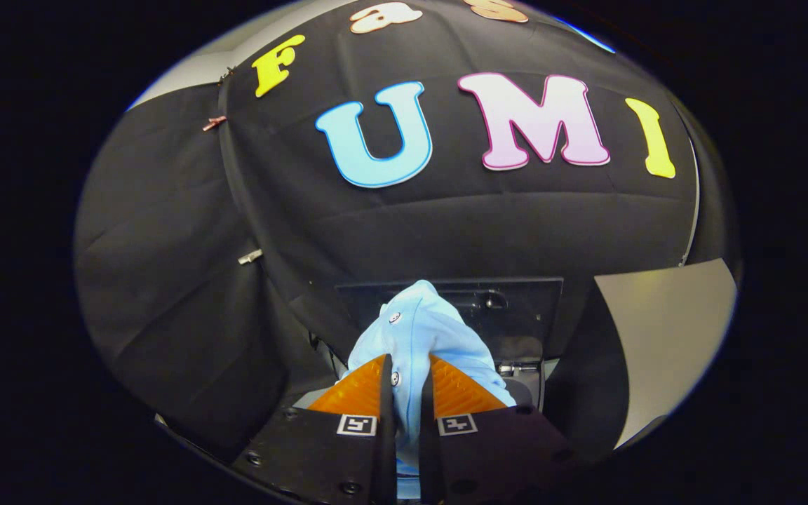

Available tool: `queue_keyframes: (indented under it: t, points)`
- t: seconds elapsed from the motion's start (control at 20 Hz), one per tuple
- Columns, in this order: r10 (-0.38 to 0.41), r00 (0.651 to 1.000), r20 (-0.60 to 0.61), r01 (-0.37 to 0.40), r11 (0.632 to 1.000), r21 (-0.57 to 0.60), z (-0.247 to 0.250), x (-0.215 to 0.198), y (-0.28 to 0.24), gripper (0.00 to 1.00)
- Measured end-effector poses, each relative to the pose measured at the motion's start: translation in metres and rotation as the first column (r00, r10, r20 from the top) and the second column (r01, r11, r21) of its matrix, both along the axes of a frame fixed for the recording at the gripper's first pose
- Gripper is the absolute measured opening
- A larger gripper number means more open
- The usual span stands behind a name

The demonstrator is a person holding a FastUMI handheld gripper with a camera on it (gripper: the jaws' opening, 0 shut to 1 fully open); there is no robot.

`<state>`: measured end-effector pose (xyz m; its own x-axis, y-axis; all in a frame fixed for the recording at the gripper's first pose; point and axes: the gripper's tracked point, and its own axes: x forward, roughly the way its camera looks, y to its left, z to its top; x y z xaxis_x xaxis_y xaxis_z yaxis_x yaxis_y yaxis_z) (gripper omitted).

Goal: Put the clothes into the washing machine and then close the washing machine lid.

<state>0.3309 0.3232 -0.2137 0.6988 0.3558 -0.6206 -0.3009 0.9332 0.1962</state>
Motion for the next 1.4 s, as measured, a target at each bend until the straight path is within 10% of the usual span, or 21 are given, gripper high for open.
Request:
queue_keyframes:
  t: [1.2,1.4]
  points:
    - [-0.106,0.97,-0.22,0.065,0.98,-0.186,-0.265,0.002,-0.011,0.19]
    - [-0.084,0.976,-0.199,0.038,0.974,-0.224,-0.272,-0.005,-0.017,0.67]
